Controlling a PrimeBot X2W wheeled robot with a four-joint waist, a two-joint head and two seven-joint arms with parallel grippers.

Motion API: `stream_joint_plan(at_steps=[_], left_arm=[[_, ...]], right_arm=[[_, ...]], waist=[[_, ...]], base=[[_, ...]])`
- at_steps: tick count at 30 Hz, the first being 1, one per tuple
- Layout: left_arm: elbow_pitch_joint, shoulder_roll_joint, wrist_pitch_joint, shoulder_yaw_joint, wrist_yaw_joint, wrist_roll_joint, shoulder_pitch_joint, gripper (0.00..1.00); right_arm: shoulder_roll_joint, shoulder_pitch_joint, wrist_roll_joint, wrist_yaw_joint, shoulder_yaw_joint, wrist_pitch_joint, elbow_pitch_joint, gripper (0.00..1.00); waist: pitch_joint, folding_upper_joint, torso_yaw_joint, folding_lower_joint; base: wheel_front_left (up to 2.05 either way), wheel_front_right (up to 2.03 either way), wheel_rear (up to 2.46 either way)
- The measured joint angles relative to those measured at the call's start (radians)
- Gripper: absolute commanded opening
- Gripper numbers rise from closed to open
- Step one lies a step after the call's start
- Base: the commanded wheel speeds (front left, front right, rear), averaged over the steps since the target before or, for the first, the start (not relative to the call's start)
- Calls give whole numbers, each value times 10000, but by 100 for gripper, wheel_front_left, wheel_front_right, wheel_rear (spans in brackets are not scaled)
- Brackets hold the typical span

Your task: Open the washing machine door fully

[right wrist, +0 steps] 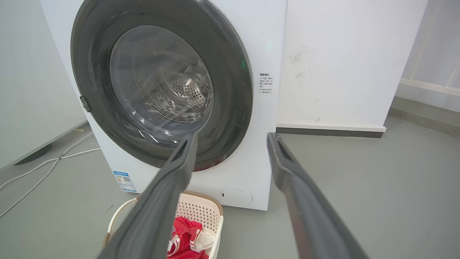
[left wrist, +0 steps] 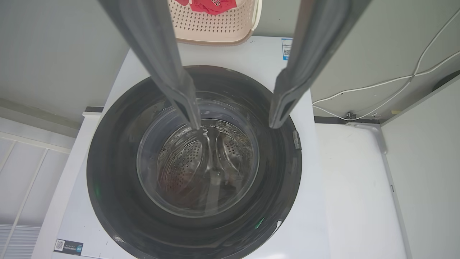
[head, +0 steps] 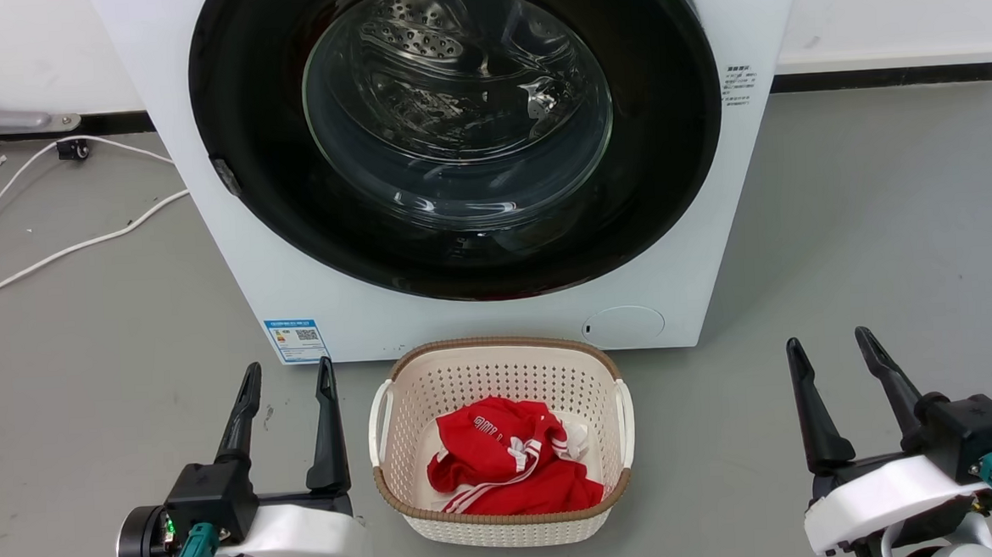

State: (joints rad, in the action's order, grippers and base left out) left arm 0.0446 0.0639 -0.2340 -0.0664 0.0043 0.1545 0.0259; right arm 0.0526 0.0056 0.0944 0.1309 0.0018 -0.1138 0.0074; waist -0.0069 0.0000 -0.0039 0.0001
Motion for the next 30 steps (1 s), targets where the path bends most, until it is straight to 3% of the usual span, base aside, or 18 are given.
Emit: stream_joint_plan(at_steps=[15, 26, 27, 28, 29, 30], left_arm=[[10, -67, -261, 23, 46, -853, -63, 100], [75, -102, -263, 61, 44, -871, -106, 100], [79, -104, -263, 65, 44, -871, -106, 100], [82, -105, -263, 63, 44, -871, -107, 100], [81, -107, -263, 59, 44, -871, -107, 100], [79, -109, -263, 63, 44, -871, -108, 100]], right_arm=[[-2, 44, -800, 0, 21, -90, 4, 100], [-4, 48, -619, 0, 13, -98, 105, 100], [-4, 48, -556, 0, 15, -98, 121, 80], [-4, 48, -497, 0, 21, -94, 140, 18], [-4, 48, -451, 0, 31, -88, 161, 0], [-4, 48, -408, 0, 42, -86, 174, 0]], waist=[[-2, 0, -3, -1], [-12, 0, -21, 0], [-13, 0, -22, 0], [-12, 0, -23, 0], [-12, 0, -26, 0], [-12, 0, -29, -1]], base=[[0, 0, 0], [0, 0, 0], [0, 0, 0], [0, 0, 0], [0, 0, 0], [0, 0, 0]])
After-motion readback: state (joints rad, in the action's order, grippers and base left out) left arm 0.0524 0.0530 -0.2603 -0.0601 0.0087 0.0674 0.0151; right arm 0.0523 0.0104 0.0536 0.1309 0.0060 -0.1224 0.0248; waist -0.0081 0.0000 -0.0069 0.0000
